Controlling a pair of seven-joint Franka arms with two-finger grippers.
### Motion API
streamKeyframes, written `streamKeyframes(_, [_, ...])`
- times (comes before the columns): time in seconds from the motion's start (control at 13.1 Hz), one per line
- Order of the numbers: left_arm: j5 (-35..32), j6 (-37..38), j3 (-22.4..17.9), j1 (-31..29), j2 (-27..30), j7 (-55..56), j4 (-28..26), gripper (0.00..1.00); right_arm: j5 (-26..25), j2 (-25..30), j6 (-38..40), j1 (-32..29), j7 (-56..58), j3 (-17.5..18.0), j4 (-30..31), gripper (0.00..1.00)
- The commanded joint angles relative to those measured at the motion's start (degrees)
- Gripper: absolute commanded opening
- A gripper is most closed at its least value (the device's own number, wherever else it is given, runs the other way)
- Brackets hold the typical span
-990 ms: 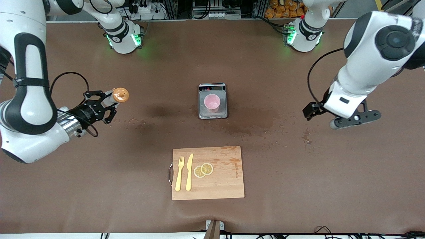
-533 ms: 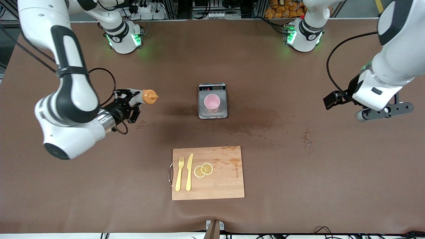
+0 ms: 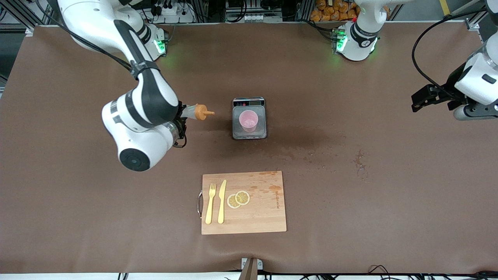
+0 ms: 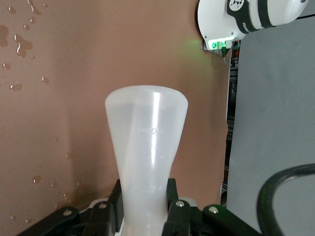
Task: Add sauce to pink cup with both arms
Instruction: 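Raise the left gripper away while the right gripper carries the bottle, then tilt the bottle over the pink cup with the right gripper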
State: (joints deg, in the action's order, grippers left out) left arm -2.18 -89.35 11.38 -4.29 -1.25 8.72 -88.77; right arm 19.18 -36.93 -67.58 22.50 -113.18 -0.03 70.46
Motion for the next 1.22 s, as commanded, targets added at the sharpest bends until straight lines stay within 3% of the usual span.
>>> streamKeyframes(0.0, [1.39, -0.13, -1.10, 1.03, 2.75, -0.99, -2.46, 1.00, -4.22, -0.68, 0.70, 3.33, -4.75, -0.50, -0.77, 0.28])
streamKeyframes(0.23, [1.48, 0.22, -4.08, 2.62, 3.62, -1.16, -2.28, 1.00, -5.03, -1.30, 0.70, 5.36, -7.92, -0.59, -0.77, 0.27])
streamKeyframes(0.61, [1.56, 0.14, -3.56, 2.53, 2.49, -1.16, -2.02, 1.00, -7.22, -2.96, -0.71, 8.34, -12.49, -0.50, -0.77, 0.27])
streamKeyframes(0.84, [2.27, 0.22, -3.64, 2.27, 2.13, -1.07, -2.02, 1.00, -11.61, -4.55, -1.59, 11.07, -14.43, -0.50, -0.68, 0.27])
streamKeyframes(1.14, [2.44, 0.05, -3.64, 2.18, 2.05, -0.99, -1.93, 1.00, -11.89, -5.34, -1.68, 11.43, -15.49, -0.50, -0.76, 0.27])
